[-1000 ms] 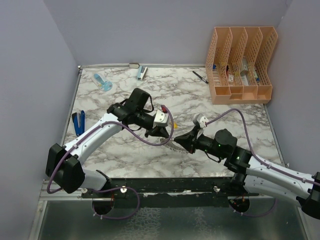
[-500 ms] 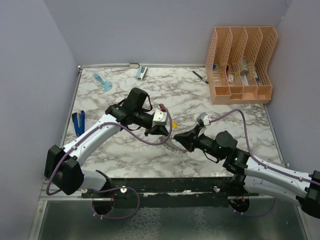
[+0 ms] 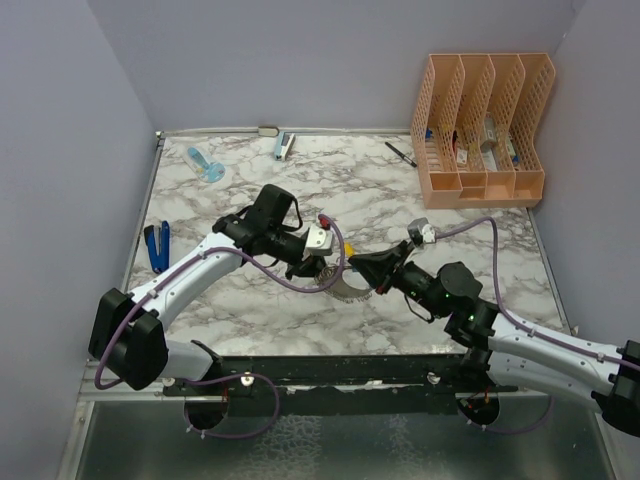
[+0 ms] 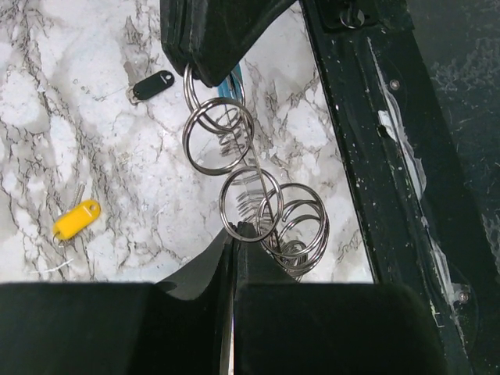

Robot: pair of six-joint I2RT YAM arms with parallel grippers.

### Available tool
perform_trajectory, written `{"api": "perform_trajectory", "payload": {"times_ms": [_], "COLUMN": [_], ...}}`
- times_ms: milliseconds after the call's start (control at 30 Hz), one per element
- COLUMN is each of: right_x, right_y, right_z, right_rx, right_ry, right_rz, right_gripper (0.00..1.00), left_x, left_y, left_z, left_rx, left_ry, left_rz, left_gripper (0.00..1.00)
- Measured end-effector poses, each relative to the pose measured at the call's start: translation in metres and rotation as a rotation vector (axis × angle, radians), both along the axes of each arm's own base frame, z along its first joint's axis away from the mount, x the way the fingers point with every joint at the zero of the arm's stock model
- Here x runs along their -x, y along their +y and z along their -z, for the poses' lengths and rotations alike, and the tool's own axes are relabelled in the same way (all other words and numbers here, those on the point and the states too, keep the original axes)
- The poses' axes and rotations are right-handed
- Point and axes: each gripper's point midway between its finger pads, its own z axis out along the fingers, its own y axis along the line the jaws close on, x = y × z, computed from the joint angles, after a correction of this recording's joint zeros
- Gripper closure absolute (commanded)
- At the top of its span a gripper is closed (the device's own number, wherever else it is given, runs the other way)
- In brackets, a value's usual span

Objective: Put the keys on the keyring

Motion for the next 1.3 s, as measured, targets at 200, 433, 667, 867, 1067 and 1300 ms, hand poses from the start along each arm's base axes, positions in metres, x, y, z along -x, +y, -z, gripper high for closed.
{"api": "perform_trajectory", "payload": {"times_ms": [200,433,667,867,1067,1300], "right_x": [-0.002,-0.002,0.002,0.007,0.011,0.011], "right_y": [0.004,0.003,0.007,0.019,0.026,0.027], "right_z": [0.008,0.021,0.029,0.025,0.021,0.028], "right_rx": [0.017,0.061,0.095,0.111,0.117,0.134], "right_ry": [0.020,0.049,0.059,0.052,0.046,0.059], "right_rz": [0.001,-0.001,-0.035,-0.094,-0.137,-0.145], "right_gripper": [0.99,0.99,0.99,0.99,0.99,0.99], "left_x": [-0.012,-0.034,-0.018,-0.008,-0.004,0.003], "left_y": [0.000,-0.002,0.001,0.001,0.000,0.000], "left_z": [-0.013,-0.055,-0.038,-0.021,-0.023,-0.022], "left_rx": [-0.019,0.012,0.018,0.011,0.030,0.040], "left_ry": [-0.048,-0.180,-0.123,-0.069,-0.072,-0.059], "left_rz": [-0.032,-0.056,0.005,0.056,0.081,0.110], "left_gripper": [0.98,0.61,0.44,0.03,0.09,0.47]}}
